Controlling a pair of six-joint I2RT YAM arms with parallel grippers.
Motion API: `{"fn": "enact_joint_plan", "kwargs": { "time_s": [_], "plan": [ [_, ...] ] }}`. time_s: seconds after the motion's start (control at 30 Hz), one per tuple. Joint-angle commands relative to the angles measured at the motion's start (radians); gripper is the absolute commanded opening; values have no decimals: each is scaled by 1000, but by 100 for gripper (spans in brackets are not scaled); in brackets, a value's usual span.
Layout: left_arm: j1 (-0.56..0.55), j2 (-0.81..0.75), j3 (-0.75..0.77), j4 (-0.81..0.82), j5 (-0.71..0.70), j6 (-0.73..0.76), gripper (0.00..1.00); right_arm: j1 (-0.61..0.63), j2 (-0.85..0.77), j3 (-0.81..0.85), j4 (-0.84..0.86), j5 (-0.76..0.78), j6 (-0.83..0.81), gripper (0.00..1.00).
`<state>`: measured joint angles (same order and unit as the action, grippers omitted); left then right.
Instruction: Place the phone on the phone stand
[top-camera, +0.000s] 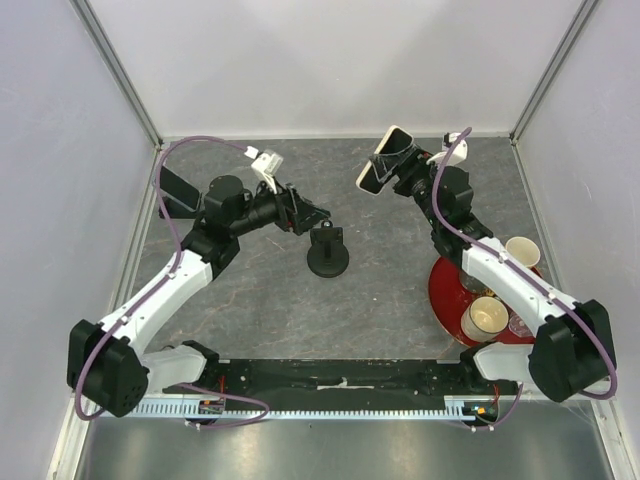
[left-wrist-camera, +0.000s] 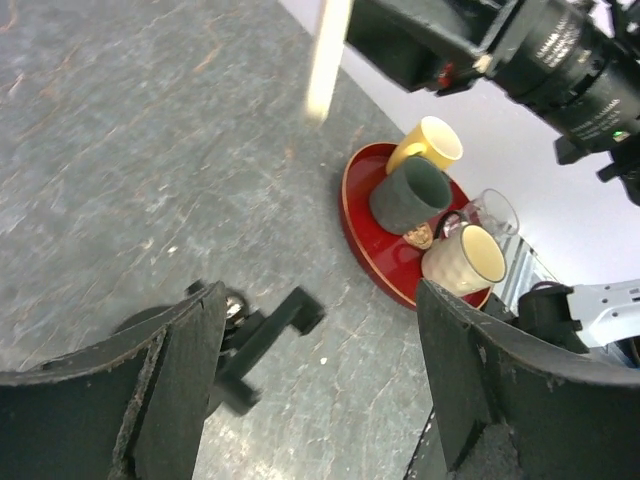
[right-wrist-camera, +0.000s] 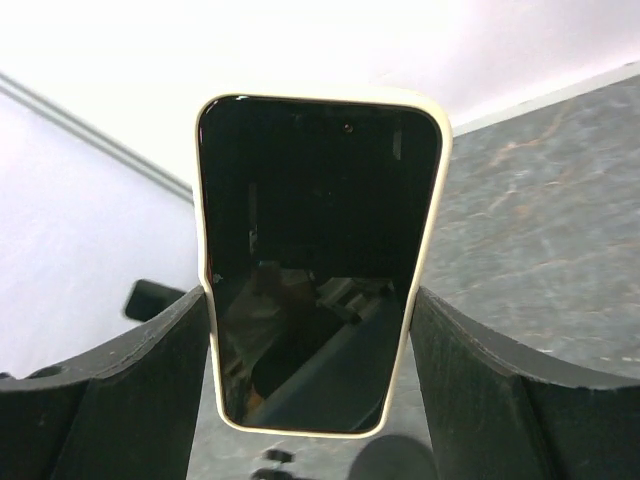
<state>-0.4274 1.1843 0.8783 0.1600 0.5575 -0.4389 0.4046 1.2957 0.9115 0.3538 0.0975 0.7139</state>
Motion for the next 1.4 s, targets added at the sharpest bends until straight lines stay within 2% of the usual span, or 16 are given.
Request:
{"fn": "enact_joint_plan", "kwargs": {
  "time_s": [0.0,0.17,0.33,0.53,0.67,0.77,0.8,0.87,0.97,1.0,1.07,1.1,1.13,1.17,1.2,1.37],
  "plan": [
    [-85,1,160,-56,-77,103,82,22,-53,85,-1,-53,90,0],
    [-111,34,194,-80,-74,175,83,69,-58,115,-51,-74,154,0],
    [-131,29,156,-33,-45,232,86,148,-49,147,-90,-3,156,0],
    [-131,-15,83,-19,-157,286,87,243,-15,179,-99,42,157,0],
    [-131,-29,85,-51,-180,293,82,286,28,216,-124,41,170,0],
    [-129,-38,77,-62,-188,295,70,330,43,227,-122,68,160,0],
    [-129,-40,79,-69,-188,296,60,342,53,231,-124,76,157,0],
    [-129,-40,83,-86,-180,298,51,368,57,234,-124,85,150,0],
    [-129,-31,96,-123,-174,319,22,387,63,248,-130,90,139,0],
    [-129,-28,103,-132,-179,325,3,392,65,251,-130,91,137,0],
    [-126,-29,105,-143,-183,336,2,395,62,250,-131,99,134,2],
    [-125,-38,99,-139,-182,336,2,395,65,248,-131,100,134,11],
    [-125,-46,93,-131,-177,336,2,396,66,248,-133,106,134,35],
    [-123,-58,82,-108,-176,335,2,395,71,251,-148,111,133,49],
    [-123,-81,62,-97,-180,335,2,395,77,266,-160,113,127,68],
    [-113,-121,33,-71,-234,335,2,393,93,335,-252,123,43,97]
  ]
}}
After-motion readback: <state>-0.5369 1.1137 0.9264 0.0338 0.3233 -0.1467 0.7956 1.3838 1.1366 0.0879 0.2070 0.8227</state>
